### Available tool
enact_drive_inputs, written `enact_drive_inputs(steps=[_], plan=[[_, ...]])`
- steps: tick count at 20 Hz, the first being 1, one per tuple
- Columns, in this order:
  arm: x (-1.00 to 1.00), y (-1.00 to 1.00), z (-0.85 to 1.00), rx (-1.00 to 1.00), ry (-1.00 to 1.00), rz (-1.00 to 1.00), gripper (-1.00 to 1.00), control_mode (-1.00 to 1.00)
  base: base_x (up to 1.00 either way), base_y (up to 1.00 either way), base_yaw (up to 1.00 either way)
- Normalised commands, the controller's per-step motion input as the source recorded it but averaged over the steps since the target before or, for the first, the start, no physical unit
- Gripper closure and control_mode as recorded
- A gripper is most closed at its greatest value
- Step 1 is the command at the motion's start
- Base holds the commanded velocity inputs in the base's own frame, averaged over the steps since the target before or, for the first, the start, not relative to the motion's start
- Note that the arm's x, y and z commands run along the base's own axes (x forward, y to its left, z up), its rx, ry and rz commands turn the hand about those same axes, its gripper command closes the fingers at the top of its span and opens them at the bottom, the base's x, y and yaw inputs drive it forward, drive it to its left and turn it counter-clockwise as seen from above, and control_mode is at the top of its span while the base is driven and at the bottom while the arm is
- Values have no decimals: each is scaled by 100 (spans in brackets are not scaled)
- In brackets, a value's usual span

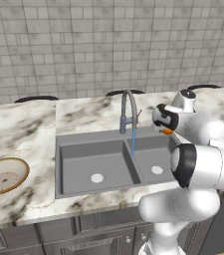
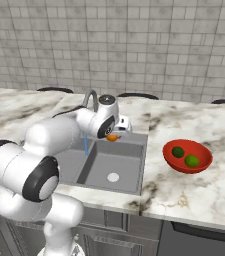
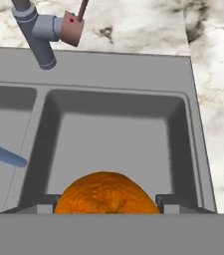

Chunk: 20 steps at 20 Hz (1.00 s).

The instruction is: Pick the limes from the sink and place them in one bowl. Place the tangerine in the other bowl. Then turn off the sink faucet.

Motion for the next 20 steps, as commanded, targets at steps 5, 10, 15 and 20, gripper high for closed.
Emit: enact_drive_inputs(steps=[5, 10, 15, 20], plan=[[-50, 36, 24, -3, 8, 10, 100, -100, 0, 0, 0], [-40, 45, 24, -1, 7, 10, 100, -100, 0, 0, 0], [-20, 60, 7, 0, 0, 14, 100, -100, 0, 0, 0], [-23, 66, 1, 0, 0, 15, 100, -100, 0, 0, 0]])
